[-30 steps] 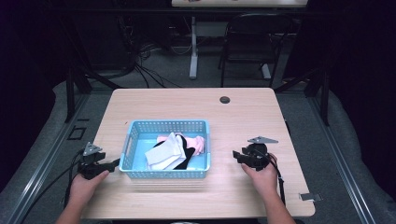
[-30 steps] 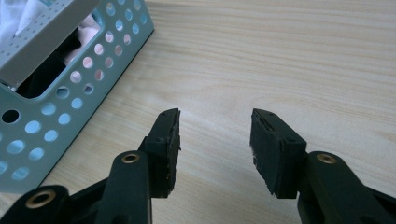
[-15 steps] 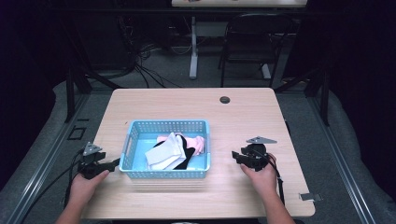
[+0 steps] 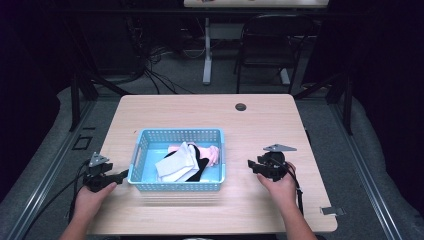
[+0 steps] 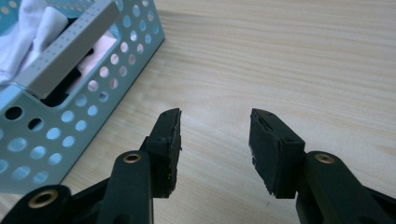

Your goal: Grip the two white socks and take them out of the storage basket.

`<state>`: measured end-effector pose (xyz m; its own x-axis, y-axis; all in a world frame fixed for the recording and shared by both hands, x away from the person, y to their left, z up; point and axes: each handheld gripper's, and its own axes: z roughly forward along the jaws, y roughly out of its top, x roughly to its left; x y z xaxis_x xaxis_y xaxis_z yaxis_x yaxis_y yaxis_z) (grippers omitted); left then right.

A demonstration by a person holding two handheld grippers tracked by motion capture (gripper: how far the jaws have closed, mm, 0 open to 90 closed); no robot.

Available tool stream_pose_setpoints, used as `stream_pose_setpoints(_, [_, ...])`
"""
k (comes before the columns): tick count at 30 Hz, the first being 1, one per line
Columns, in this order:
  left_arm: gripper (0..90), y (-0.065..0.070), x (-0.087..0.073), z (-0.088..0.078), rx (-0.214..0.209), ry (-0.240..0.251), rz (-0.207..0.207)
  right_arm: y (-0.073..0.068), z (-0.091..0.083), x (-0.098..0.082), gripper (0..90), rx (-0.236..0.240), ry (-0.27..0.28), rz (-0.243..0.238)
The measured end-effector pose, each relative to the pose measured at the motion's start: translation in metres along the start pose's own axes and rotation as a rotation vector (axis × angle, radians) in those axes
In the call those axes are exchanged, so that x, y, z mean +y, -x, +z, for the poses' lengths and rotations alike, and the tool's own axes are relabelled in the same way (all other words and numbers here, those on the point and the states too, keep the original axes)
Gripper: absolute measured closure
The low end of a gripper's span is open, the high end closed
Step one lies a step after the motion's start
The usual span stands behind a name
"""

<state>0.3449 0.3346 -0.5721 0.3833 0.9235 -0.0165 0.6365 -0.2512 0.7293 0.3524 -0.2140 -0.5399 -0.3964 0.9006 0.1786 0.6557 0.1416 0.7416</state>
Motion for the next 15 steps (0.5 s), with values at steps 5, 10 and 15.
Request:
stream_pose_setpoints(5, [27.8,0.000,-0.001,-0.001,0.004,-0.001,-0.002,-0.006,-0.004,0.004,54.1,0.015,0.008,-0.013])
stream_pose_setpoints(10, [27.8,0.000,-0.001,0.001,0.010,-0.006,-0.007,-0.010,-0.007,0.010,55.0,0.019,0.005,-0.031])
stream_pose_setpoints(15, [27.8,0.001,0.001,0.003,0.006,-0.008,0.001,-0.015,-0.010,0.021,56.3,0.050,0.009,-0.018])
